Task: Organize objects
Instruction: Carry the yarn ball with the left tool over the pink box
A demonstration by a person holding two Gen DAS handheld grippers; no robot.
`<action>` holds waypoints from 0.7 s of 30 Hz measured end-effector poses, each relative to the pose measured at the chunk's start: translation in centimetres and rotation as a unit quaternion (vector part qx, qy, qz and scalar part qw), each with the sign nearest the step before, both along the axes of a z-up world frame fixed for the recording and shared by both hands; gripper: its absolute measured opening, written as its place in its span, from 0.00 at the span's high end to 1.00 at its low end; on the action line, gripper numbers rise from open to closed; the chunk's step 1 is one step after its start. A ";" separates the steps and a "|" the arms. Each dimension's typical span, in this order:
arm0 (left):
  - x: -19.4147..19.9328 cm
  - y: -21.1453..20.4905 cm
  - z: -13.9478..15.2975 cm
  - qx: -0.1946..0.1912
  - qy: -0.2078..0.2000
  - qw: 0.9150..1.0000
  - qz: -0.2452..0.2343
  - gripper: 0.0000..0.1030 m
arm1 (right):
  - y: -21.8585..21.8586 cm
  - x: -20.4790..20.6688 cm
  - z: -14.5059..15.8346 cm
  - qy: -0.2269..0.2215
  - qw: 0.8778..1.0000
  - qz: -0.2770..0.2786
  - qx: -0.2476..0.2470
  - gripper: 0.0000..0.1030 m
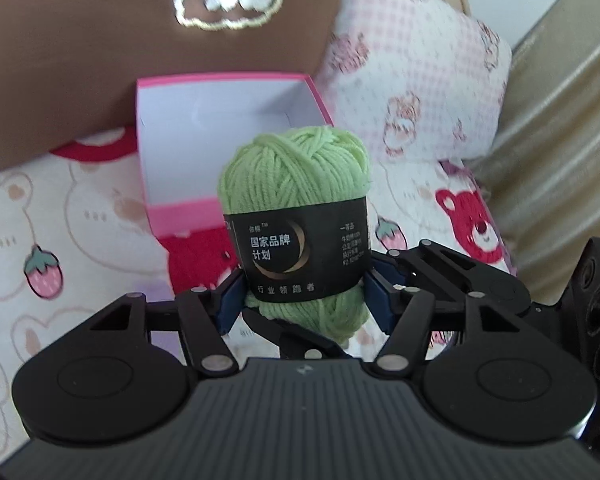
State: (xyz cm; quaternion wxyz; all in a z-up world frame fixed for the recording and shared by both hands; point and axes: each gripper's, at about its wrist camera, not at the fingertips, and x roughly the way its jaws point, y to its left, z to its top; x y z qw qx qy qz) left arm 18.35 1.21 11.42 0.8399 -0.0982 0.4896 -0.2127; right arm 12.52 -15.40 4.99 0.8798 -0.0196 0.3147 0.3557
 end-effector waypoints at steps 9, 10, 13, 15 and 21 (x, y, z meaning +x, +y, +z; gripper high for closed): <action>5.8 2.3 0.3 -0.004 0.009 0.999 0.043 0.39 | 2.9 3.9 0.6 -0.038 0.999 0.013 -0.021 0.33; 6.3 2.5 0.2 -0.005 0.010 0.999 0.046 0.39 | 3.1 4.4 0.5 -0.041 0.999 0.016 -0.021 0.33; 7.9 3.1 -0.4 -0.008 0.011 0.998 0.054 0.39 | 3.8 6.3 -0.2 -0.045 0.998 0.026 -0.023 0.33; 9.0 3.3 -1.0 -0.004 0.015 0.998 0.061 0.40 | 4.4 7.8 -0.8 -0.039 0.998 0.030 -0.026 0.33; 12.8 2.4 -3.4 0.023 0.007 0.996 0.082 0.40 | 5.5 12.4 -2.8 -0.012 0.999 0.019 -0.027 0.33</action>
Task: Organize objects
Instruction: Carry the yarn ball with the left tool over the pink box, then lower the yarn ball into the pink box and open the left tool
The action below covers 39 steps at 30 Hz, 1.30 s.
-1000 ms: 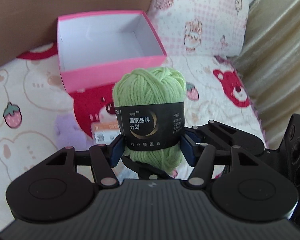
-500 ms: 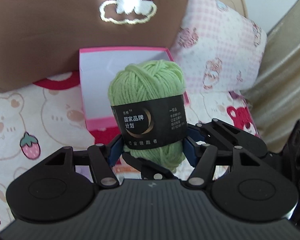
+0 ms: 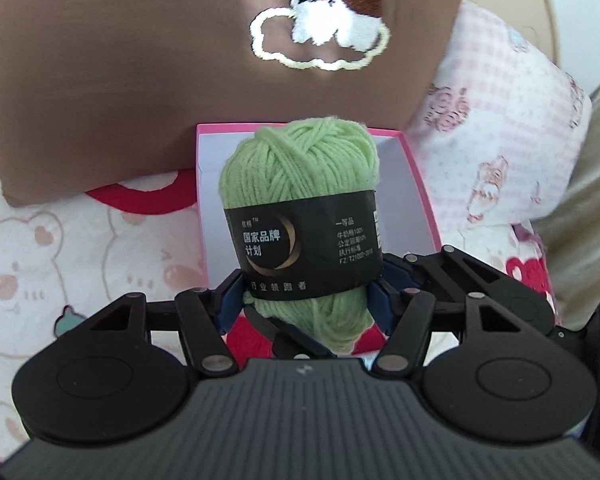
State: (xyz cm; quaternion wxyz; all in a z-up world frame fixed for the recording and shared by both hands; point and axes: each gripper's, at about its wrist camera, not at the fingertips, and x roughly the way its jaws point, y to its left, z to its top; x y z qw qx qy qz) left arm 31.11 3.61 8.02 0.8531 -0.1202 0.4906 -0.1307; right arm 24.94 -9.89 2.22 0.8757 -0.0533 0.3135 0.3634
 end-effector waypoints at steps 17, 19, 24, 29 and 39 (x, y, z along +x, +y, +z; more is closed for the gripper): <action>7.8 0.1 -7.8 -0.046 0.057 0.997 0.022 0.42 | 1.5 7.8 -5.9 0.062 0.998 -0.011 -0.031 0.34; 8.8 0.2 -8.7 -0.054 0.065 0.996 0.000 0.43 | 1.3 8.5 -6.6 0.069 0.997 -0.013 -0.036 0.34; 9.7 0.1 -10.1 -0.050 0.066 0.997 -0.006 0.44 | 1.9 9.7 -7.9 0.078 0.996 -0.015 -0.045 0.34; 10.9 0.5 -11.7 -0.057 0.077 0.995 0.002 0.45 | 2.5 10.7 -9.3 0.086 0.994 -0.032 -0.053 0.35; 11.8 -0.5 -11.8 -0.028 0.065 0.997 0.007 0.47 | 3.2 12.4 -9.4 0.100 0.993 -0.038 -0.050 0.35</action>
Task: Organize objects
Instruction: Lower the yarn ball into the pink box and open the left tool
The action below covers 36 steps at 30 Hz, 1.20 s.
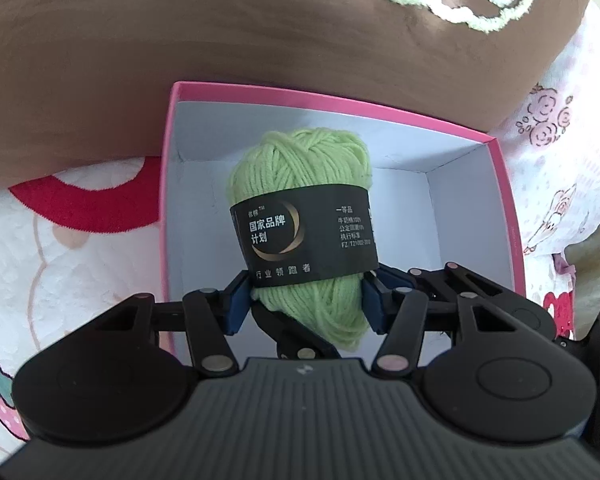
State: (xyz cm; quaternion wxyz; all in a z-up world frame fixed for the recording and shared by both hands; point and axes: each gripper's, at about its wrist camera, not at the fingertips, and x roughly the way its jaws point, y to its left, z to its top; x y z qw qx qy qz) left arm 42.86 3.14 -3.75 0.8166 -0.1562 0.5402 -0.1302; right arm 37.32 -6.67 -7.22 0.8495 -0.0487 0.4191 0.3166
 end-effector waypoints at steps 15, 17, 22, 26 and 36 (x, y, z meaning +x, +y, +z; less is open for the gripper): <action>0.8 -3.0 -0.4 0.069 -0.026 0.997 -0.020 0.51 | 0.1 1.5 -0.4 0.027 1.000 0.008 0.008 0.27; 1.3 -3.1 -0.8 0.070 -0.019 0.997 -0.010 0.51 | 0.6 0.8 -0.1 0.030 0.999 0.020 0.006 0.25; 1.9 -3.5 -1.6 0.072 -0.009 0.997 -0.002 0.52 | 1.9 0.3 -0.2 0.008 0.999 0.019 -0.034 0.55; 2.1 -3.4 -1.7 0.077 -0.005 0.997 0.007 0.52 | 3.0 0.3 -0.1 -0.001 0.999 0.021 -0.036 0.61; 1.0 -0.7 1.1 0.056 -0.025 0.998 0.013 0.61 | 6.7 0.4 0.8 -0.033 0.998 0.013 -0.054 0.61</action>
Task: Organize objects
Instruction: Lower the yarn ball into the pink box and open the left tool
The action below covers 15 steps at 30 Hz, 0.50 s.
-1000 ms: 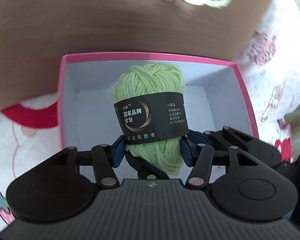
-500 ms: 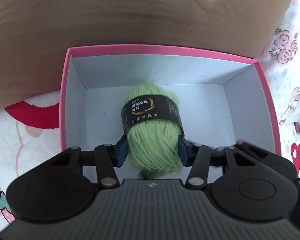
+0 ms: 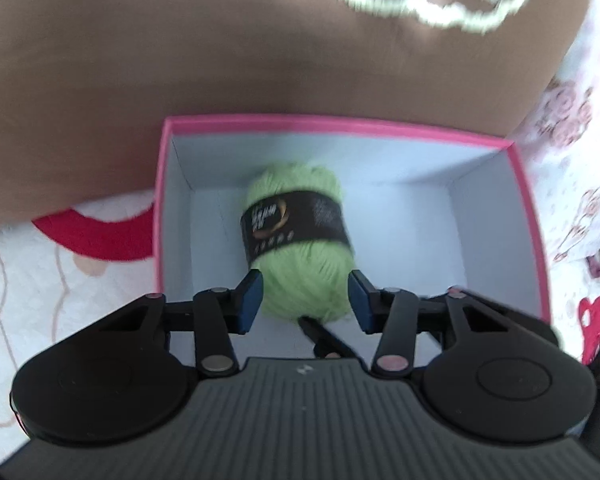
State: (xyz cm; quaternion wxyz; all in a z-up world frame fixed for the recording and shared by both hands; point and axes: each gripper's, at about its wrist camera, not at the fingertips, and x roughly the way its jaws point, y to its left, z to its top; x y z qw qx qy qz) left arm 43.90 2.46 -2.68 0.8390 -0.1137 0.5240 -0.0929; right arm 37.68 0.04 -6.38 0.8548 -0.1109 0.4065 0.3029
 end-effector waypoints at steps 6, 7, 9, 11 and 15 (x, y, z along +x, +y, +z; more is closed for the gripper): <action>0.0 0.8 0.2 -0.014 0.004 1.000 0.002 0.77 | 3.3 -0.1 0.2 0.006 0.999 0.030 -0.010 0.66; -0.2 0.8 0.1 -0.017 0.003 1.000 0.002 0.77 | 3.7 -0.1 0.4 0.004 1.000 0.028 -0.009 0.66; -0.4 0.9 -0.1 -0.019 0.002 1.000 0.004 0.77 | 4.2 -0.1 0.9 0.005 1.000 0.018 -0.007 0.66; -0.9 1.0 -0.1 -0.025 -0.004 1.000 0.008 0.77 | 4.5 -0.4 1.7 0.008 1.000 0.014 -0.002 0.66; -2.3 1.3 0.3 -0.028 -0.025 0.999 0.009 0.73 | 4.8 -2.4 3.7 0.018 1.000 0.012 0.014 0.64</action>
